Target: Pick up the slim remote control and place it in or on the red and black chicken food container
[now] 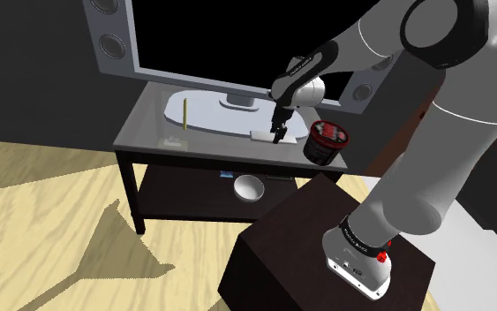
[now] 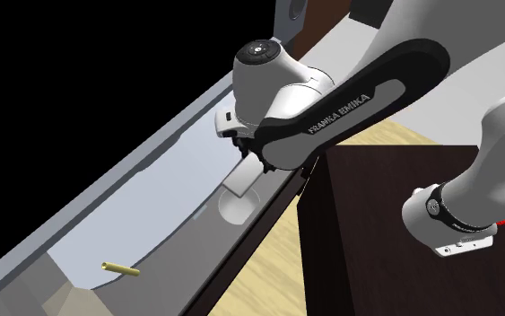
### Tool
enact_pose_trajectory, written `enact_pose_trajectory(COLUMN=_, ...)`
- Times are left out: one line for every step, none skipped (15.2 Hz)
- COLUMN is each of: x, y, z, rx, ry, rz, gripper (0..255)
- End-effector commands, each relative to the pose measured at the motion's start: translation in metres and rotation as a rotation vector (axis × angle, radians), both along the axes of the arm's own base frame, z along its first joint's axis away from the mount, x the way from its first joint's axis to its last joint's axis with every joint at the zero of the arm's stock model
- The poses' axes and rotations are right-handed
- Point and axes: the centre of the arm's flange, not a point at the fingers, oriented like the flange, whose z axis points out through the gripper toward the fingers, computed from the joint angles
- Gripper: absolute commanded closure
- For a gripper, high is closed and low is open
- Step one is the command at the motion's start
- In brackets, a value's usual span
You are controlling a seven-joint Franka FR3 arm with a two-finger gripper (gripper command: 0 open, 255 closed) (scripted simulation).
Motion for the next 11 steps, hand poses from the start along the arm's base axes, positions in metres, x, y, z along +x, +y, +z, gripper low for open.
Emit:
enact_pose_trajectory(x=0.000, y=0.001, z=0.011, rx=0.000, ry=0.000, rz=0.000, gripper=255)
enact_pose_trajectory(x=0.000, y=0.001, z=0.016, rx=0.000, ry=0.000, rz=0.000, gripper=255)
enact_pose_trajectory(x=0.000, y=0.001, z=0.022, rx=0.000, ry=0.000, rz=0.000, gripper=255)
enact_pose_trajectory(x=0.000, y=0.001, z=0.027, rx=0.000, ry=0.000, rz=0.000, gripper=255)
enact_pose_trajectory(x=0.000, y=0.001, z=0.032, rx=0.000, ry=0.000, rz=0.000, gripper=255)
enact_pose_trajectory(x=0.000, y=0.001, z=0.037, rx=0.000, ry=0.000, rz=0.000, gripper=255)
enact_pose_trajectory(x=0.000, y=0.001, z=0.043, rx=0.000, ry=0.000, rz=0.000, gripper=255)
enact_pose_trajectory(x=0.000, y=0.001, z=0.048, rx=0.000, ry=0.000, rz=0.000, gripper=255)
enact_pose_trajectory(x=0.000, y=0.001, z=0.053, rx=0.000, ry=0.000, rz=0.000, gripper=255)
enact_pose_trajectory(x=0.000, y=0.001, z=0.059, rx=0.000, ry=0.000, rz=0.000, gripper=255)
enact_pose_trajectory(x=0.000, y=0.001, z=0.064, rx=0.000, ry=0.000, rz=0.000, gripper=255)
